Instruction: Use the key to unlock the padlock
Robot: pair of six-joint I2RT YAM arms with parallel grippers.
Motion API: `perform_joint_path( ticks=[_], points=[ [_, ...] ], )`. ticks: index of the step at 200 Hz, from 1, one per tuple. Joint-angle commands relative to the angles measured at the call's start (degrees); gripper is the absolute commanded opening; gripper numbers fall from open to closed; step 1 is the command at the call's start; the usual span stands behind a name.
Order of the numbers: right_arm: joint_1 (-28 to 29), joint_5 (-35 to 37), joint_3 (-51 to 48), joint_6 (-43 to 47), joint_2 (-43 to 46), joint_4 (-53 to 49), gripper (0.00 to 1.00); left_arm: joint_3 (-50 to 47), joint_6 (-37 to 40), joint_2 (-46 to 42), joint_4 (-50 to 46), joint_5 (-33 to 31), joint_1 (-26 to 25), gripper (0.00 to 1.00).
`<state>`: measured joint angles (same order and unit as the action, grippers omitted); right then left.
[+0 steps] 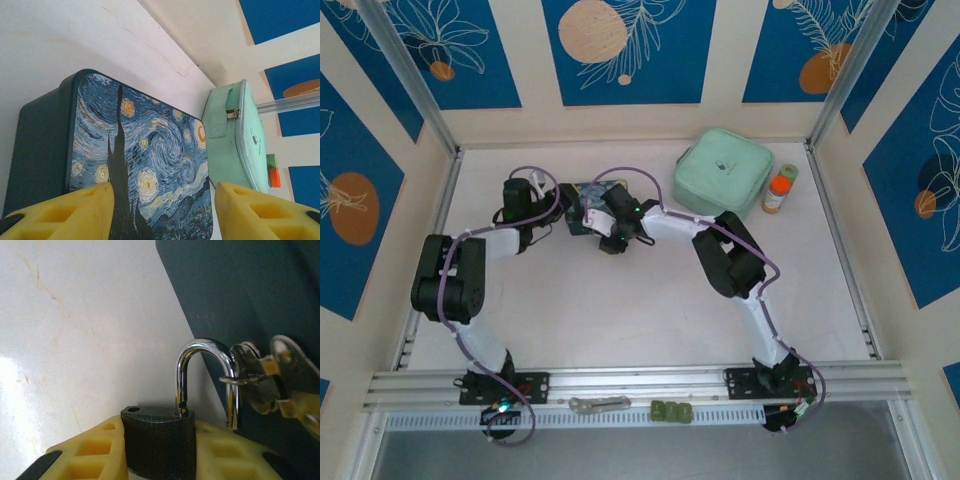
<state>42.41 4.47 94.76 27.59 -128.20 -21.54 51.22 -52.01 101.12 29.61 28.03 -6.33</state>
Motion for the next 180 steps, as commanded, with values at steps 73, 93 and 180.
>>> perform_joint_path(
  ticks=[73,93,180],
  points=[
    [1.43,0.62,2.31,1.09,-0.82,4.94,0.15,-0.15,-0.36,0.92,-0.17,2.31,-1.14,0.55],
    [1.71,0.8,2.58,0.94,-0.88,5.92,0.14,-0.33,-0.52,0.85,0.01,2.38,-1.32,0.55],
    [1.03,-1.45,3.58,-1.93,-0.3,6.6,0.14,-0.65,-1.08,-1.98,0.87,4.78,-1.11,0.58]
  ],
)
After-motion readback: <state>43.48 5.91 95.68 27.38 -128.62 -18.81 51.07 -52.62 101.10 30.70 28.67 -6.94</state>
